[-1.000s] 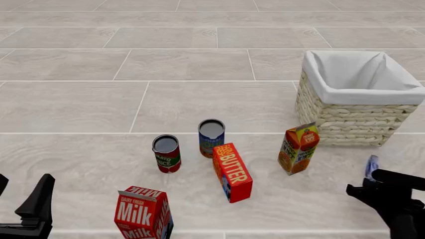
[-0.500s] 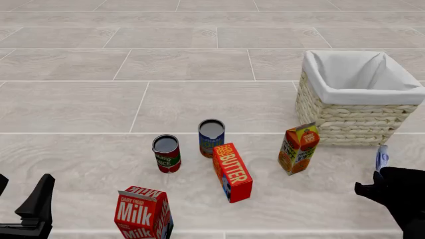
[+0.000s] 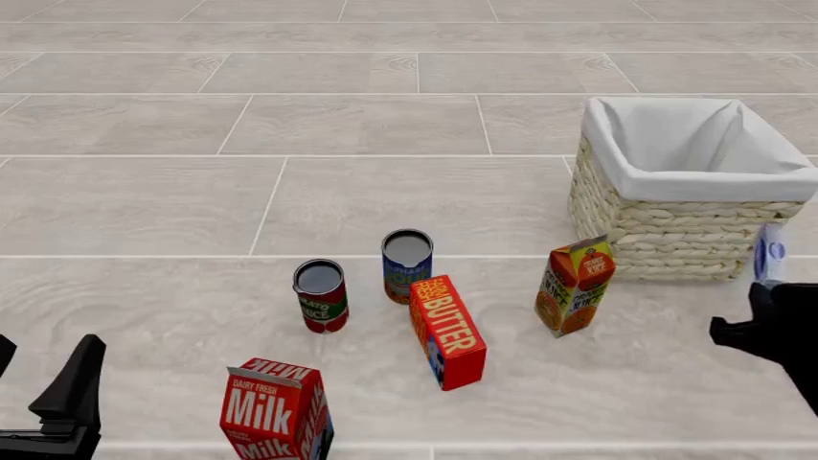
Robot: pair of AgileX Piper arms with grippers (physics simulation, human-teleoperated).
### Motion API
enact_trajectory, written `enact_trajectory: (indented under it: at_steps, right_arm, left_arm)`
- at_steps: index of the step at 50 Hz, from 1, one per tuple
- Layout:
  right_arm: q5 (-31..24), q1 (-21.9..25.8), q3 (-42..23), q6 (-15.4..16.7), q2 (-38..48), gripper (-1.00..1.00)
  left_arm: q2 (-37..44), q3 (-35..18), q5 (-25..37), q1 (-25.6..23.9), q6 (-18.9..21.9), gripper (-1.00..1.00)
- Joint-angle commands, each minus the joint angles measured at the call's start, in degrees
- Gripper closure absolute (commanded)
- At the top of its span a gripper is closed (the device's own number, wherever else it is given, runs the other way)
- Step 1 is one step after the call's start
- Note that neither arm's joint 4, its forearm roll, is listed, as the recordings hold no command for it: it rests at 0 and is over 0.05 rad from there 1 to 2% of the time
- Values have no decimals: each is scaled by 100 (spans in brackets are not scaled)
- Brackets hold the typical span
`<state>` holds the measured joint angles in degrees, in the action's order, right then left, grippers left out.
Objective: Pick the cream cheese and place it in the basket.
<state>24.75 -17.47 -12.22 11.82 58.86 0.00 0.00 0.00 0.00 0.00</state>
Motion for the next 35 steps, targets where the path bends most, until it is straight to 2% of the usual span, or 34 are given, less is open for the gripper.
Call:
enact_trajectory:
  at_steps: [1,4,13,16,19,21,23,25,27,29,31,35]
  right_arm:
    - [-1362,150,-674,-250,-1238,100]
    - [-1823,244,-1070,-424,-1436,100]
    - [-2371,316,-1770,-285,-1418,100]
    - [-2602,464,-2044,-402,-1343,100]
    - [-2826,634,-2335,-341,-1258,100]
    - [-2985,710,-2559,-445,-1240,100]
    - [-3147,786,-2831,-580,-1076,100]
    - [-3212,747,-3000,-561,-984,100]
    - [-3285,771,-3178,-392,-849,100]
    - [-3366,514,-3476,-407,-742,100]
    - [-3465,599,-3676,-322,-601,100]
    - [-3748,736,-4219,-434,-199,100]
  left_arm:
    - [0,0,0,0,0,-100]
    - [0,0,0,0,0,-100]
    - [0,0,0,0,0,-100]
    - [0,0,0,0,0,-100]
    - [0,0,0,0,0,-100]
    - [0,0,0,0,0,-100]
    - [0,0,0,0,0,-100]
    - [0,0,0,0,0,-100]
    - [0,0,0,0,0,-100]
    - [0,0,0,0,0,-100]
    - [0,0,0,0,0,-100]
    - [0,0,0,0,0,-100]
